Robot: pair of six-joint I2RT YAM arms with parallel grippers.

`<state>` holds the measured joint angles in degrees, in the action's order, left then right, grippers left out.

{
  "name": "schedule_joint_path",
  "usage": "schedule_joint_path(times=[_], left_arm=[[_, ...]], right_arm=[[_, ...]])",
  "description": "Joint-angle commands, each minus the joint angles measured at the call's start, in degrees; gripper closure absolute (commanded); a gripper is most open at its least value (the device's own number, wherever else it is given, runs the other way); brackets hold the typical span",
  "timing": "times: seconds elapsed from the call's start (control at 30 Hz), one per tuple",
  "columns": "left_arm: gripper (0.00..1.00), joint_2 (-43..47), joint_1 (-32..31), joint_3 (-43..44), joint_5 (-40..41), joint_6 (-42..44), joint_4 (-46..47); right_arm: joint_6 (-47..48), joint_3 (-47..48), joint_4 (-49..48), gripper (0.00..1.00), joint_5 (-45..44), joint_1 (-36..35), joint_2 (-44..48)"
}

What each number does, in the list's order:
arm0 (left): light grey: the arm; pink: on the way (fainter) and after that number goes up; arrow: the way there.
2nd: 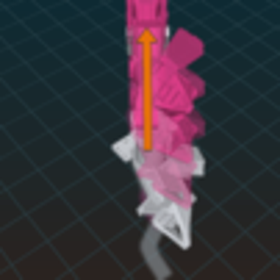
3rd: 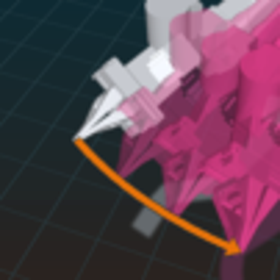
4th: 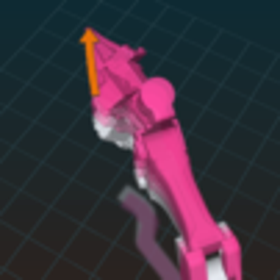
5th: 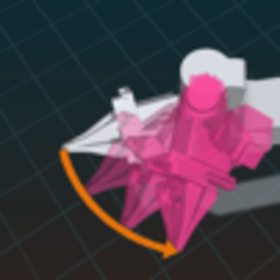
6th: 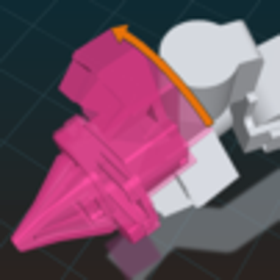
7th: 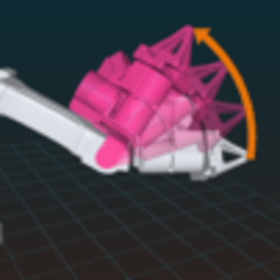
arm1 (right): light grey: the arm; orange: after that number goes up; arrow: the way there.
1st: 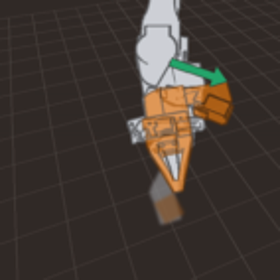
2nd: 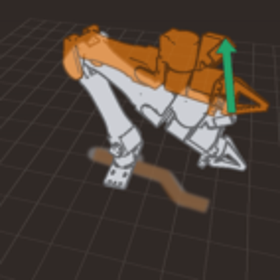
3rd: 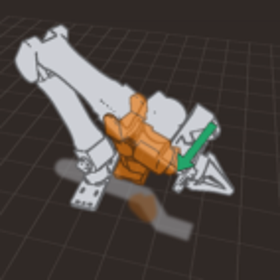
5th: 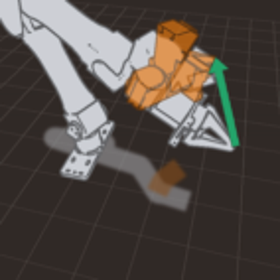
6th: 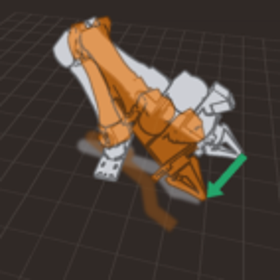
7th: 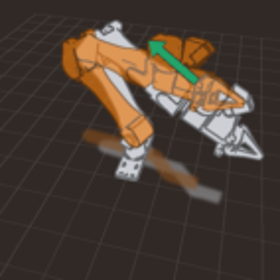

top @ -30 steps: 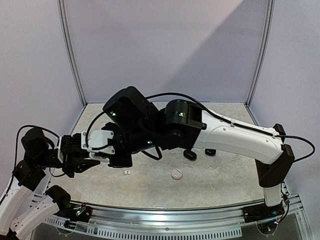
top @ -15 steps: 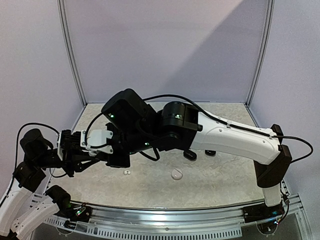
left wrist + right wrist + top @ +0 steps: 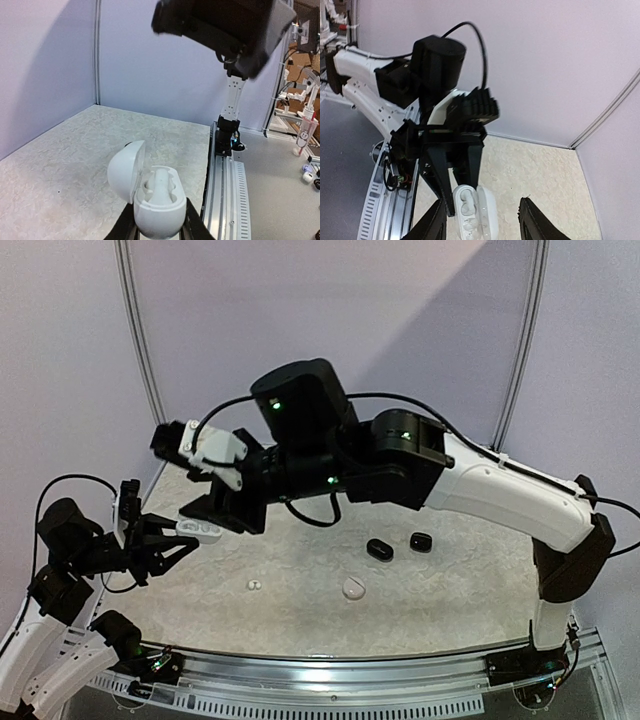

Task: Insert the wireless bluetooth earbuds into the charging case

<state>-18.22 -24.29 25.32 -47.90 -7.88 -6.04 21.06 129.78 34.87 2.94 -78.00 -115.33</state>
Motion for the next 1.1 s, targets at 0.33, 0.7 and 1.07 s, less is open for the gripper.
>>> schedule_joint_path(times=[0.33, 0.7, 1.07], left_arm=[[1.0, 2.7, 8.3, -1.6, 21.6, -9.1, -2.7], [1.0, 2.2, 10.7, -2.6, 20.4, -8.2, -1.4], [1.0, 1.9, 11.4, -3.3, 19.1, -8.7, 0.2]], right_arm=[[-33.5, -15.9, -11.1, 0.64, -2.7, 13.7, -1.7], [-32.9, -2.5, 1.1, 0.81, 7.5, 14.5, -26.5], [-33.6, -4.6, -1.1, 0.86, 20.5, 14.5, -33.2]])
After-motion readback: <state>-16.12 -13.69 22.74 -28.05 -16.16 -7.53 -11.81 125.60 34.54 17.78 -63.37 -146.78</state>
